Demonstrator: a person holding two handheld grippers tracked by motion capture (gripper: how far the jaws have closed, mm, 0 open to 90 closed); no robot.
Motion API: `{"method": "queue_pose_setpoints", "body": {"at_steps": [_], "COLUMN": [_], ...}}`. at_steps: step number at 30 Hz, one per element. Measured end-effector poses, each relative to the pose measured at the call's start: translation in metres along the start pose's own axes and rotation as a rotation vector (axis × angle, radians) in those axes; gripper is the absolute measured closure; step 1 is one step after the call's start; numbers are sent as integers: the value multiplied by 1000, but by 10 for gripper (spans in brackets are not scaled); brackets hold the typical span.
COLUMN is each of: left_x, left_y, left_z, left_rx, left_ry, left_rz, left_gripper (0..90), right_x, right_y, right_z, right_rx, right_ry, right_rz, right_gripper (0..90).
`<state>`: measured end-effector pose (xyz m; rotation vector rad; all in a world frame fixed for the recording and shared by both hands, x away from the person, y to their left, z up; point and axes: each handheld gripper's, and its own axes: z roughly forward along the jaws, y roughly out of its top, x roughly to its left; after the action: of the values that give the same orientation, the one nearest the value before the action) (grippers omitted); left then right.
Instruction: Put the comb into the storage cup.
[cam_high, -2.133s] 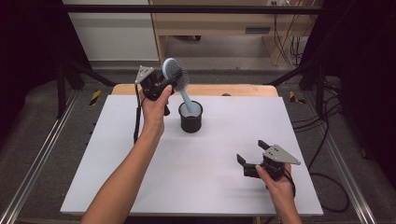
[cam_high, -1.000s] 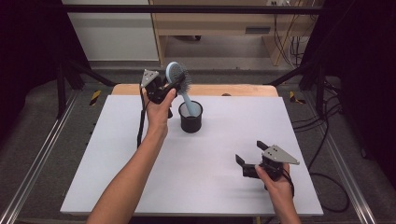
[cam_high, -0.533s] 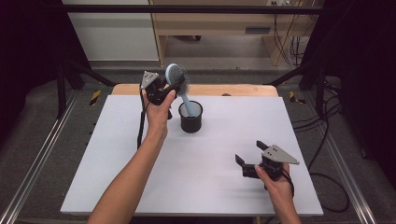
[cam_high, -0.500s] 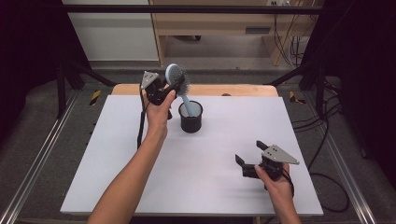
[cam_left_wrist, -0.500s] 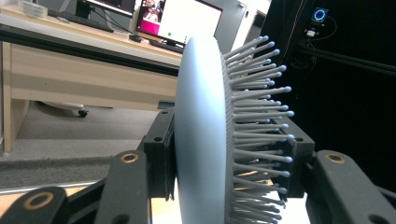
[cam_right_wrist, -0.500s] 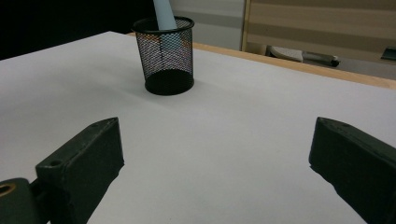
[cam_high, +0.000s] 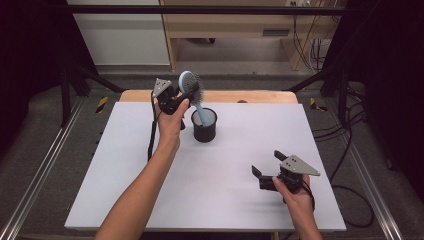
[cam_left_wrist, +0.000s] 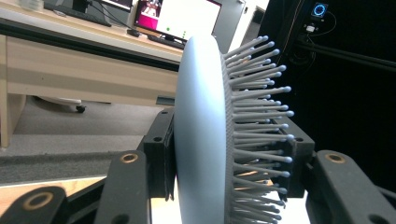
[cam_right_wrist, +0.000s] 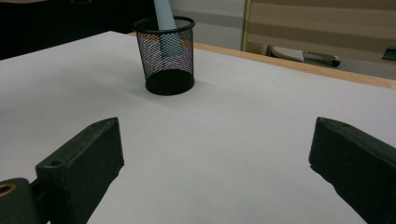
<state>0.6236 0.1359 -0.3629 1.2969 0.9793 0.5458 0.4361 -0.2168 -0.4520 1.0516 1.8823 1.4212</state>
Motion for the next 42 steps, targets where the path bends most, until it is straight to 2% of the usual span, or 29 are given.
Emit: {"method": "queue_pose_setpoints", "body": {"at_steps": [8,28,42], "left_x": [1,8,7], "left_y": [-2,-8,-15], "left_z": [1,1,4], "left_rx": [10,22,35], "left_ry": [1,5,6], "left_rz": [9,-16,-28], "left_gripper": [496,495,493], "right_x": [1,-1,0], "right_y": [0,-3,-3], "right_z": [0,3,4], "right_rx": [3,21,24], "right_ry": [4,9,13], "right_rz": [-8,-15,-14], "right_gripper": [33,31,30]}}
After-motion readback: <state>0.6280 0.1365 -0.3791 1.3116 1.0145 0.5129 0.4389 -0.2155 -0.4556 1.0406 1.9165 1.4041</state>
